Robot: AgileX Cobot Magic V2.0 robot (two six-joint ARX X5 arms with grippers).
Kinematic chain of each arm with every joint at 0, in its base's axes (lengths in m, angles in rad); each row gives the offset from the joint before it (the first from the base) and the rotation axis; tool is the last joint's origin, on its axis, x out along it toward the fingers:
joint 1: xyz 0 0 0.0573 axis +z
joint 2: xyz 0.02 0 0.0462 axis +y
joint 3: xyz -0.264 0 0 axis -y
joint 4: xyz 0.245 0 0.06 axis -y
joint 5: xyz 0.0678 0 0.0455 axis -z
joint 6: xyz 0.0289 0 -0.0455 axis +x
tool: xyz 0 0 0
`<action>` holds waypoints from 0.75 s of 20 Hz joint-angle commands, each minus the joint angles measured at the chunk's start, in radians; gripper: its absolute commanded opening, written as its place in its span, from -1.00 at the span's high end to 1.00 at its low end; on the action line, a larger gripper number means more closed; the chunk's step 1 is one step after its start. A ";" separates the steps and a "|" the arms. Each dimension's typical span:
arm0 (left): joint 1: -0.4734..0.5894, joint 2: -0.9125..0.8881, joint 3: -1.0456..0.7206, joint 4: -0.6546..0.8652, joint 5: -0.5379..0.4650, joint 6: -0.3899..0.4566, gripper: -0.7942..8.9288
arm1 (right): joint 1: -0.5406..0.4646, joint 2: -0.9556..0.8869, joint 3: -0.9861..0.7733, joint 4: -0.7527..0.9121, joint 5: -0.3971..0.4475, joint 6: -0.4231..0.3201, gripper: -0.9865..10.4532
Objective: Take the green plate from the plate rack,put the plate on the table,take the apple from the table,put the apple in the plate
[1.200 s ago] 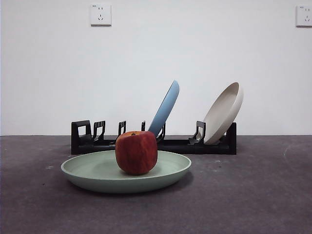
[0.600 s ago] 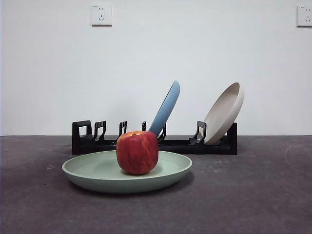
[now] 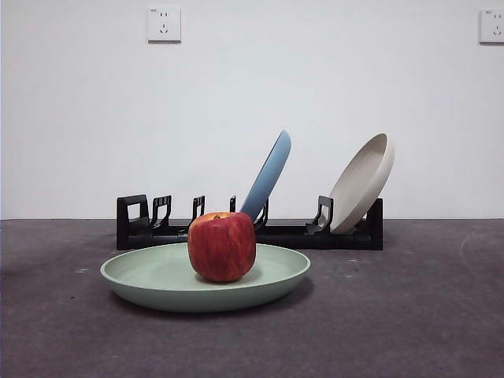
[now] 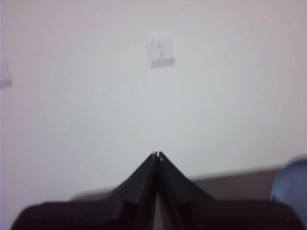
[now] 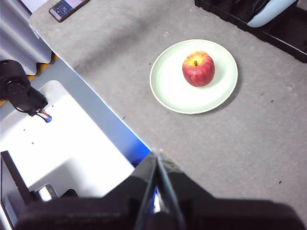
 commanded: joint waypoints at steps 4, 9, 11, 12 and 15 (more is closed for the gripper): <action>0.069 -0.209 -0.344 0.020 -0.001 -0.060 0.84 | 0.002 -0.002 -0.002 -0.017 0.002 0.010 0.82; 0.103 -0.316 -0.520 0.018 -0.001 -0.100 0.84 | 0.002 -0.002 -0.002 -0.017 0.002 0.010 0.82; 0.110 -0.346 -0.566 0.004 -0.001 -0.133 0.84 | 0.002 -0.002 -0.002 -0.017 0.002 0.010 0.82; 0.111 -0.358 -0.590 0.003 -0.001 -0.143 0.84 | 0.002 -0.002 -0.002 -0.017 0.002 0.010 0.82; 0.112 -0.370 -0.613 -0.072 -0.002 -0.162 0.84 | 0.002 -0.002 -0.002 -0.017 0.002 0.010 0.82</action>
